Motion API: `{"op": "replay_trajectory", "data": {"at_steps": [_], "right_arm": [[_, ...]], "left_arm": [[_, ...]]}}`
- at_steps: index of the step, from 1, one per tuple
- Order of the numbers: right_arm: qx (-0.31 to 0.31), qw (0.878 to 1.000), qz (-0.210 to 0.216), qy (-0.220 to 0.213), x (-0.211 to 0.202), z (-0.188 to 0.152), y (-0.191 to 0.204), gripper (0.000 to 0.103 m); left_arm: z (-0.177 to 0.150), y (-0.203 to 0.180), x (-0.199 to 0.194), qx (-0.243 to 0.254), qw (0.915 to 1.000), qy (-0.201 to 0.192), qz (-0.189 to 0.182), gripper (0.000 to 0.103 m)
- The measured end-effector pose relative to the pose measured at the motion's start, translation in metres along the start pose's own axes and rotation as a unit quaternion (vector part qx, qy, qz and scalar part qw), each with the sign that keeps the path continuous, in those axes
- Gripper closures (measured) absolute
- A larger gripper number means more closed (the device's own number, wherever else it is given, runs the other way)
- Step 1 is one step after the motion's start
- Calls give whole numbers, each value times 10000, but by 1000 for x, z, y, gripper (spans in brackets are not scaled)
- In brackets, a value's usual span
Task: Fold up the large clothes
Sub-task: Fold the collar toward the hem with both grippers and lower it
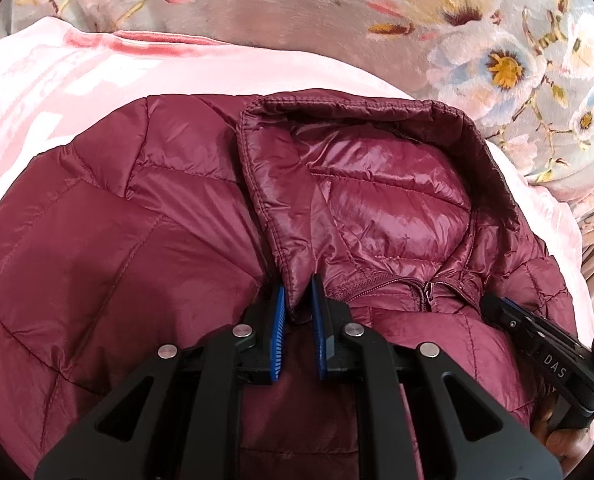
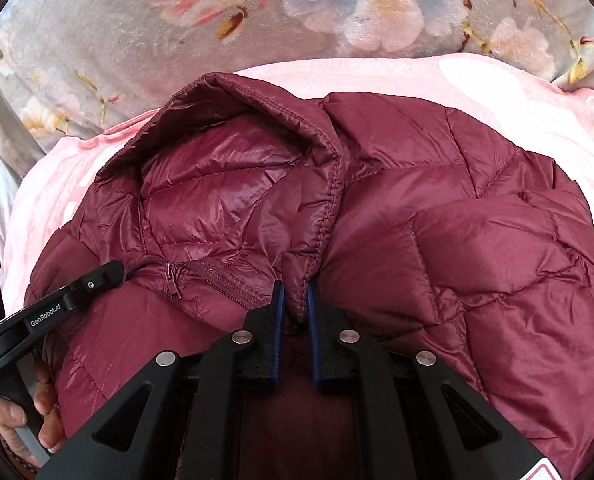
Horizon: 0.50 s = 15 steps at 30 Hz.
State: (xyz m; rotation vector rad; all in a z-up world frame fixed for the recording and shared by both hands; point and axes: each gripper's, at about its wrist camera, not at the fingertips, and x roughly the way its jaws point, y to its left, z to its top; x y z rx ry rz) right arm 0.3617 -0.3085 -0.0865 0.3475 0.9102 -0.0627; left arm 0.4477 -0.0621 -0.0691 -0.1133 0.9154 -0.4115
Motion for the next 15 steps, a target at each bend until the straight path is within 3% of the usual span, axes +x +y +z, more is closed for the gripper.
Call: {"op": "replay_trajectory", "data": {"at_steps": [7, 10, 15], "right_arm": [[325, 9987, 395, 70, -4, 2, -12, 95], [698, 9955, 603, 212, -24, -2, -28, 89], [874, 9948, 462, -248, -75, 28, -45, 83]], "left_arm": [[1, 2, -2, -64, 9999, -25, -89, 89], [2, 10, -15, -175, 9996, 22, -225, 86], [39, 20, -54, -333, 9989, -186, -272, 85]]}}
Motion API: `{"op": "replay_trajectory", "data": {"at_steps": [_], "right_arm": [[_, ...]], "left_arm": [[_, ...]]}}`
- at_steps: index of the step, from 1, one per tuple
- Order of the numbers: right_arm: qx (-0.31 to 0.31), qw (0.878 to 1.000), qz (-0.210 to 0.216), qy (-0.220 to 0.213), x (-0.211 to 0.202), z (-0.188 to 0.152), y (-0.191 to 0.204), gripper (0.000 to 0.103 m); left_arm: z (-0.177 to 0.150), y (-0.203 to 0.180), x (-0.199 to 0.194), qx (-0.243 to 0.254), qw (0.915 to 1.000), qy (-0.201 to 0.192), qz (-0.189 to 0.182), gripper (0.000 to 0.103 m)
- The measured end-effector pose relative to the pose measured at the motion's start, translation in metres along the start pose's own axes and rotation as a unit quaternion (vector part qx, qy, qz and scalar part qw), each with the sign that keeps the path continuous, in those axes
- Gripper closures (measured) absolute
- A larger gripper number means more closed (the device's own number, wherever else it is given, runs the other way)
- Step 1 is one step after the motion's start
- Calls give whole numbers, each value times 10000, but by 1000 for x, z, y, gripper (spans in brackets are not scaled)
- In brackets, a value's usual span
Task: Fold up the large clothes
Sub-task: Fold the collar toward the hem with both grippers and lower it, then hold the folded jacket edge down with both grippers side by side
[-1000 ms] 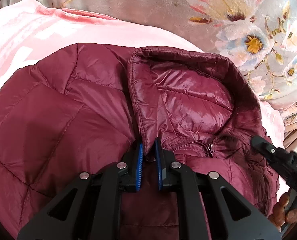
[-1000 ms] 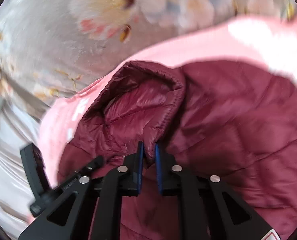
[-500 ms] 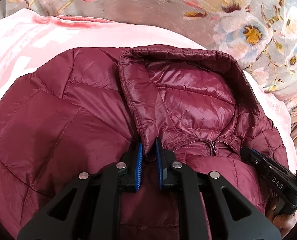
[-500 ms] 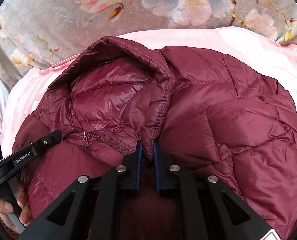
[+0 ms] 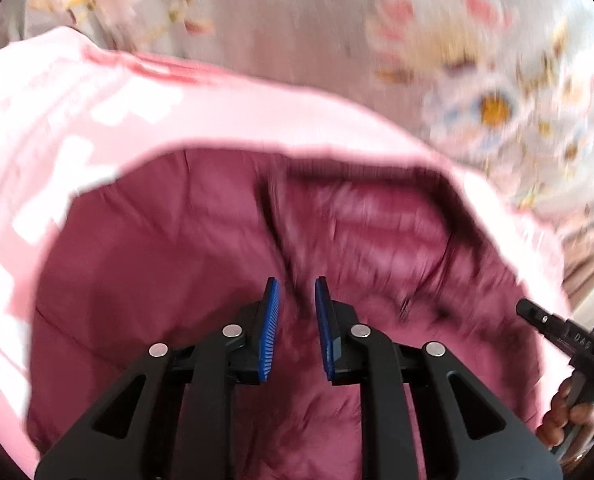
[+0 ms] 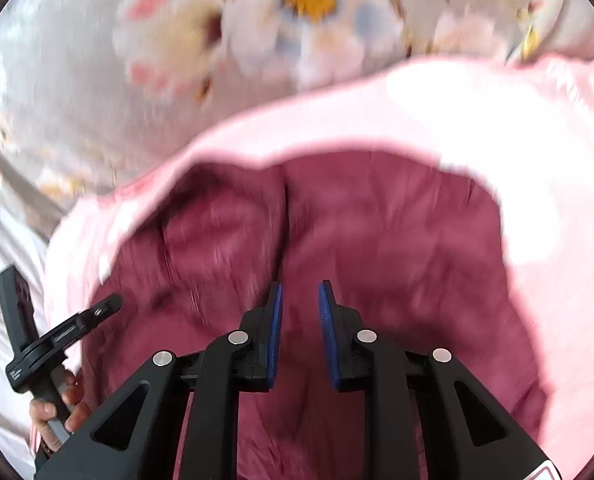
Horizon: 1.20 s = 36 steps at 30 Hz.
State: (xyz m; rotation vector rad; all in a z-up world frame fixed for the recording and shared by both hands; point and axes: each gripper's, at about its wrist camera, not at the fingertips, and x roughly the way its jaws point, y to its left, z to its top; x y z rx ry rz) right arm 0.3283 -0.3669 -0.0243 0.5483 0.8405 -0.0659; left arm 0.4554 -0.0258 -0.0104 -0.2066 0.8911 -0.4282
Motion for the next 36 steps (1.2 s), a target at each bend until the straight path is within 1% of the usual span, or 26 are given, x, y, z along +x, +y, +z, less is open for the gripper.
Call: {"op": "replay_trajectory", "data": {"at_steps": [2, 3, 5, 6, 7, 8, 10, 13, 15, 17, 19, 20, 22, 26, 30, 36], "right_arm": [[35, 9998, 140, -138, -2, 29, 11, 83], [38, 9997, 167, -198, 1, 42, 18, 83], [-16, 9994, 76, -344, 15, 69, 37, 83], [-43, 9992, 7, -395, 25, 81, 46, 83], [-58, 9992, -32, -405, 33, 86, 51, 83], [-72, 9991, -74, -401, 46, 93, 58, 83], [-126, 9992, -159, -335, 68, 97, 67, 83], [-288, 9993, -216, 49, 97, 87, 72, 83], [-482, 9983, -245, 197, 103, 74, 74, 83], [-749, 9962, -355, 255, 105, 59, 75, 83], [-860, 9947, -459, 318, 108, 49, 69, 84], [-891, 9942, -511, 326, 110, 45, 66, 92], [-946, 9935, -559, 300, 113, 39, 60, 94], [-999, 9932, -548, 219, 117, 34, 56, 96], [-1185, 9906, -674, 61, 122, 27, 58, 96], [-1259, 9893, -737, 1, 122, 26, 61, 96]], "left_arm": [[33, -2, -6, -310, 9993, -102, -207, 82], [54, -7, -4, -403, 9988, -168, -229, 81], [79, -16, 2, -487, 9984, -256, -91, 80], [89, -23, 8, -507, 9983, -259, -94, 80], [99, -30, 17, -535, 9982, -232, -151, 80], [106, -36, 28, -564, 9981, -189, -131, 80], [110, -43, 46, -529, 9985, -39, -101, 79], [100, -45, 82, -369, 9985, 352, 202, 79], [86, -40, 92, -298, 9980, 495, 245, 79], [71, -34, 97, -216, 9978, 571, 240, 79], [58, -27, 99, -155, 9978, 568, 295, 79], [52, -24, 101, -125, 9979, 561, 295, 79], [45, -21, 104, -42, 9981, 529, 314, 80], [37, -23, 105, 229, 9982, 317, 444, 80], [30, -25, 104, 397, 9976, 88, 563, 80], [27, -29, 106, 540, 9961, 24, 701, 80]]}}
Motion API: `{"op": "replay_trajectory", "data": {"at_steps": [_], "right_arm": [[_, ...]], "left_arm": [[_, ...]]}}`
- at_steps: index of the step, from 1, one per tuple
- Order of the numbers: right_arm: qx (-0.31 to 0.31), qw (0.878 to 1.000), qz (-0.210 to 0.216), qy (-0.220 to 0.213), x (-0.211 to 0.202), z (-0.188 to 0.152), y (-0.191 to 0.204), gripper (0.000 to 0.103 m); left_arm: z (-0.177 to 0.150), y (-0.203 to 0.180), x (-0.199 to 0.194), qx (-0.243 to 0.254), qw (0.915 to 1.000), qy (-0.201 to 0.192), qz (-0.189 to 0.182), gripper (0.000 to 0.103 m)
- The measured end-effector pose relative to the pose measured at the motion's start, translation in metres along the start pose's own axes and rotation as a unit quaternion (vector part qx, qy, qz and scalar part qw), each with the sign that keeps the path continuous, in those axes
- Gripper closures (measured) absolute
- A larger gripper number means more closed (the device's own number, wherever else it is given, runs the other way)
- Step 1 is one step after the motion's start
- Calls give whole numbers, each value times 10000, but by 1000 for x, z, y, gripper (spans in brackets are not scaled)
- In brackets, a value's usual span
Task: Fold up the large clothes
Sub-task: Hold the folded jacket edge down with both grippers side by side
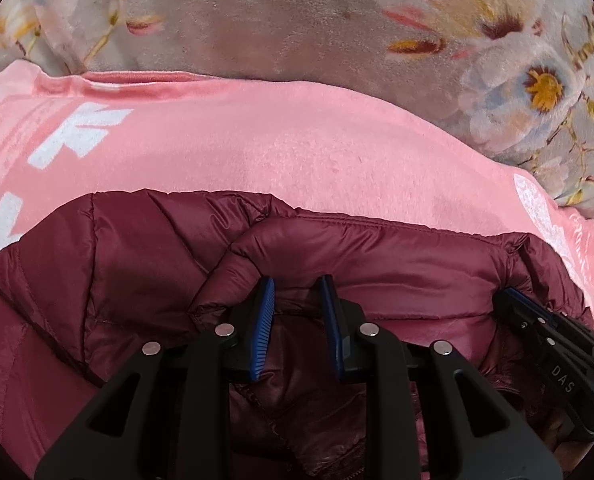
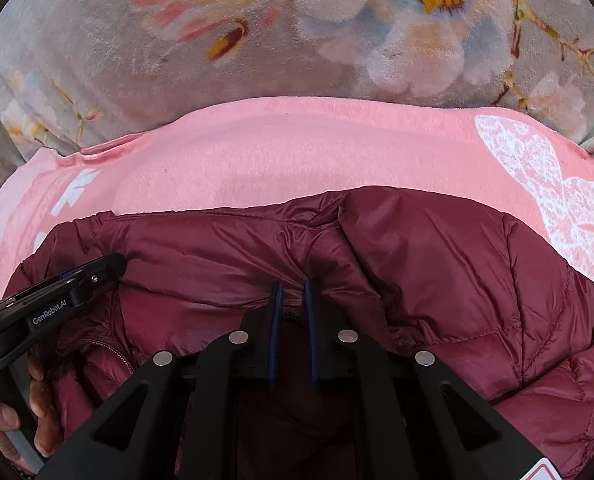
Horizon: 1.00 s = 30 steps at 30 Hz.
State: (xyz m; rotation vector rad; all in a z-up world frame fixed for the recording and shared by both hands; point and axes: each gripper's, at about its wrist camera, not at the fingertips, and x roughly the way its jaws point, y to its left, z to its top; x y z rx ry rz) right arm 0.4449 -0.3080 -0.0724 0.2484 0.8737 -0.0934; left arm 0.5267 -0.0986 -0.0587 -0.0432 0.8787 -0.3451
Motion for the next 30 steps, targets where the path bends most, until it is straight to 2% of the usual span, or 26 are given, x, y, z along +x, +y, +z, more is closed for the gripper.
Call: {"op": "replay_trajectory", "data": {"at_steps": [4, 30], "right_arm": [[63, 9999, 92, -1, 0, 0, -3, 96], [255, 9994, 243, 18, -4, -2, -6, 96]], "left_arm": [[-1, -5, 0, 130, 9998, -15, 151, 80], [-1, -5, 0, 184, 9995, 17, 245, 80]]}}
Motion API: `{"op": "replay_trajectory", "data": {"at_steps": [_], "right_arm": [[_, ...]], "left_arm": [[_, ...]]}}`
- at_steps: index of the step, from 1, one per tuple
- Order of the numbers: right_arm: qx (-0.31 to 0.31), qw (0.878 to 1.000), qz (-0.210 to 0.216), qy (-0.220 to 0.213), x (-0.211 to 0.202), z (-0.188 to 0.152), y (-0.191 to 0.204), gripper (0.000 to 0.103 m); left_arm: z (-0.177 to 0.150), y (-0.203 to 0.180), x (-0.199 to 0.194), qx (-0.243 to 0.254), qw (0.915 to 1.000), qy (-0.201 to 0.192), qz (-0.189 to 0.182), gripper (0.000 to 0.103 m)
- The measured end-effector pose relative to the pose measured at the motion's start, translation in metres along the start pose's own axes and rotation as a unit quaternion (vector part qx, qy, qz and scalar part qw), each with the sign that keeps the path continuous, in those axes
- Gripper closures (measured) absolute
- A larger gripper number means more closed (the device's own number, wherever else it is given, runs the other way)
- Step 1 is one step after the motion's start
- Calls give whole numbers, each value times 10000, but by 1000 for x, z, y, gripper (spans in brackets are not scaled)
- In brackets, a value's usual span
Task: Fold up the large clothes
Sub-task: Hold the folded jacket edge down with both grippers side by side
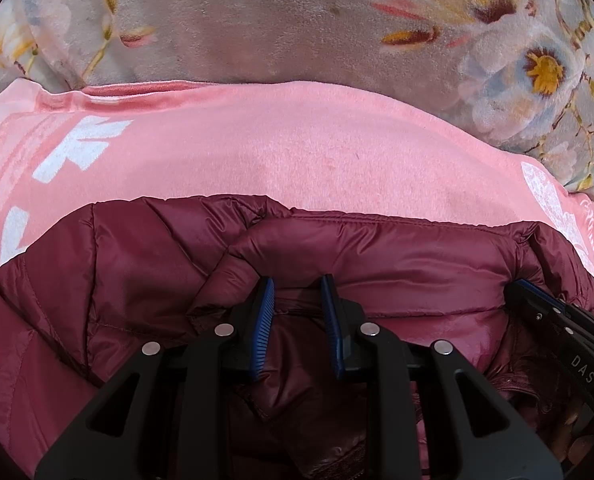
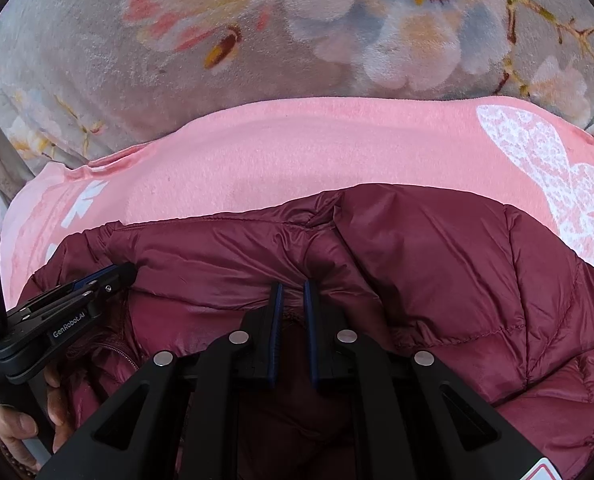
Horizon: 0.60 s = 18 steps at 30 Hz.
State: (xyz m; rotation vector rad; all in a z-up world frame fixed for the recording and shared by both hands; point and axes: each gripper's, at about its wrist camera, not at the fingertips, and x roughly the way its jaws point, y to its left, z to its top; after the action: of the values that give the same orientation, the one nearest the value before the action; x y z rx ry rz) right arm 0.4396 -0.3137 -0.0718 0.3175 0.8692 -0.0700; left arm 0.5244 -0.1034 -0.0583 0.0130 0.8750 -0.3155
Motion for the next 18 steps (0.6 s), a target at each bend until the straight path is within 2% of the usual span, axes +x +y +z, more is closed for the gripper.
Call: {"op": "replay_trajectory", "data": {"at_steps": [18], "right_arm": [[10, 10000, -4, 21, -1, 0, 0, 96]], "left_arm": [[1, 0, 1, 86, 9999, 17, 51, 80]]}}
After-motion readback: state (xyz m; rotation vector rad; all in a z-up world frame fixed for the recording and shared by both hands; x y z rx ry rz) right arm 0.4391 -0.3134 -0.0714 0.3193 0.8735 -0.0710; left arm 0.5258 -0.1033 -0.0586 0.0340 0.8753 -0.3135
